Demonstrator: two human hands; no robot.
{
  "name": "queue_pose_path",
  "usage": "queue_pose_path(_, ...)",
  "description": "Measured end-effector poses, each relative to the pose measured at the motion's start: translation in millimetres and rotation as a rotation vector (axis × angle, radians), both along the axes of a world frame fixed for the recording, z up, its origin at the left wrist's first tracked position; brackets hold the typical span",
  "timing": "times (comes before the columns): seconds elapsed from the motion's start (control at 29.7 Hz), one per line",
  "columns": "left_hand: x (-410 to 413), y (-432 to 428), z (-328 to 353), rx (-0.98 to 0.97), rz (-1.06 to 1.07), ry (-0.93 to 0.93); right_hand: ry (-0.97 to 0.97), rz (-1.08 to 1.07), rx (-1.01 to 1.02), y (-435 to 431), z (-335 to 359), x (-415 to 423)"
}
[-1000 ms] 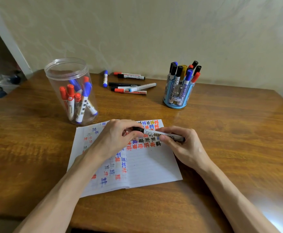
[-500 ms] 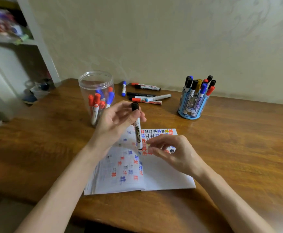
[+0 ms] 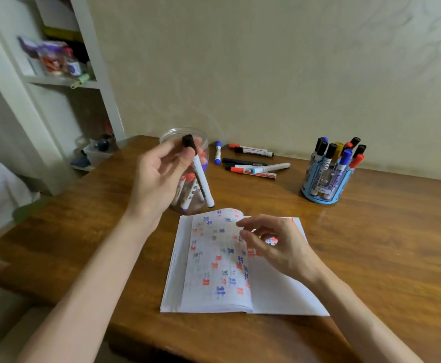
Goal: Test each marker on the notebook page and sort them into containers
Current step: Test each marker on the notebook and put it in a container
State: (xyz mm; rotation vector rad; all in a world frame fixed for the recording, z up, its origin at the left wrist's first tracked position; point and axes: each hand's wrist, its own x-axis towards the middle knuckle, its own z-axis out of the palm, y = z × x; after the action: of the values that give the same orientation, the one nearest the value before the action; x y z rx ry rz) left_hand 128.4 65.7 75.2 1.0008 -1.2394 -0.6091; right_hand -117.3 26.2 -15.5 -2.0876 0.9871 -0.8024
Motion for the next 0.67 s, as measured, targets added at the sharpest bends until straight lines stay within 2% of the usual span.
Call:
queue_pose_path(0.2,17,-20,49,-0.309,0.177,0.053,-0.015,-0.038,-0.008,-11,3,6)
queue_pose_path(0.34,23,-44,70,-0.429,0.264,-0.058,-0.035,-0.077,-0.034,-22,5,10)
queue_pose_path(0.44,23,-59,63,-0.413,0.282,-0.155,-0.061,-0.086,-0.037,-29,7,12)
queue_pose_path(0.67,28,-69,9,-0.230,0.331,-0.405,-0.087,-0.134,-0.020,-36,-6,10)
